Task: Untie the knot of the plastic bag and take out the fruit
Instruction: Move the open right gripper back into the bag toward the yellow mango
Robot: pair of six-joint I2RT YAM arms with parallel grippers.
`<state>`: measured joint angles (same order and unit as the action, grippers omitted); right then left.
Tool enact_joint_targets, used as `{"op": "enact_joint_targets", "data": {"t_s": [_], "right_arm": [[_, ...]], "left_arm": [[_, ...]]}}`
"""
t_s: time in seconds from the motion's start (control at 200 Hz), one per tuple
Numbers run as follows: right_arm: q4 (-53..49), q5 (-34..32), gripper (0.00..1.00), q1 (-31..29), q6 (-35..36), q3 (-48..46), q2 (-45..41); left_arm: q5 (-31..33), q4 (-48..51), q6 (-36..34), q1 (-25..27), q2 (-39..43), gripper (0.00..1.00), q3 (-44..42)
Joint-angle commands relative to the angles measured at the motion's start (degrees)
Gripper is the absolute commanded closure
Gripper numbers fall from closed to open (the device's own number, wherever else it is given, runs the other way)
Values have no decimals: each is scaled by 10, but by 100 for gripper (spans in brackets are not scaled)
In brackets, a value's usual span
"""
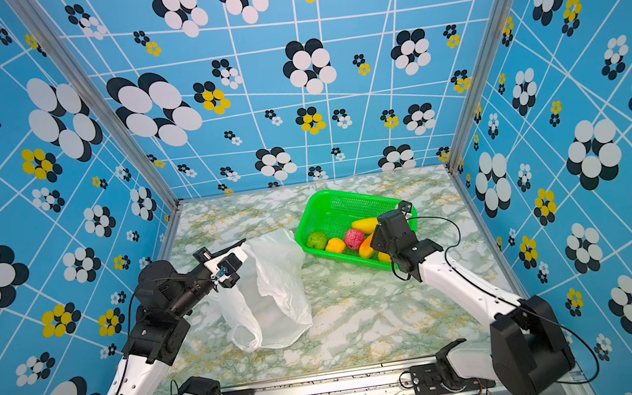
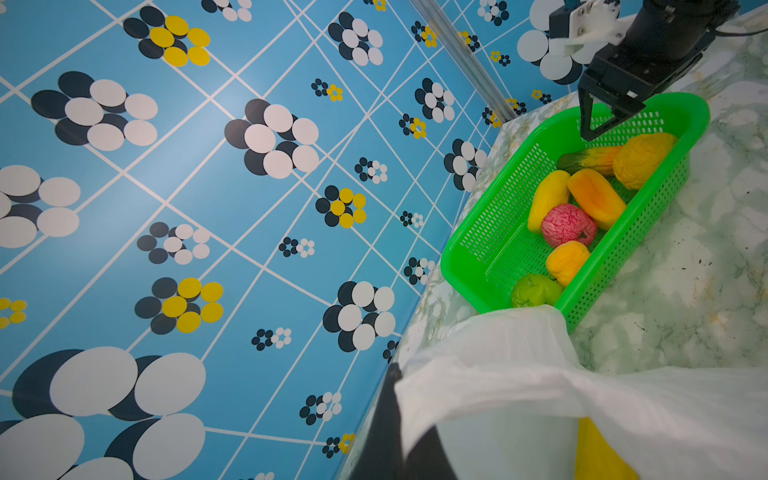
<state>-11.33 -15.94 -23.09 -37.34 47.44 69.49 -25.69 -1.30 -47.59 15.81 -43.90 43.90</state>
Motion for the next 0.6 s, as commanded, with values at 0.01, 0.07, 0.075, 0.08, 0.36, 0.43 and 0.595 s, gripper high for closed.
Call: {"op": "enact_joint_targets", "data": {"t_s": [0.01,0.07,0.075,0.08,0.36,0.43,0.595], "right_arm": [[82,3,33,-57,80,-32,-74],[116,4,34,-99,122,-41,-102],[118,5,34,-102,126,-42,-104],[122,5,34,-107,128,-42,-106],[229,-66,38,-380,373,-38,-102],[231,-86,39,-427,409,-18,-63],[238,-155,41,-532,501,39,53]], "left_arm": [[-9,-2,1,-3,6,100,-3],[-9,-1,1,-3,8,100,-4],[-9,-1,1,-3,8,100,-4],[-9,-2,1,-3,8,100,-5],[-9,1,0,-5,7,100,-1],[-8,-2,1,-4,10,100,-5],[-9,-2,1,-5,8,100,-3]]}}
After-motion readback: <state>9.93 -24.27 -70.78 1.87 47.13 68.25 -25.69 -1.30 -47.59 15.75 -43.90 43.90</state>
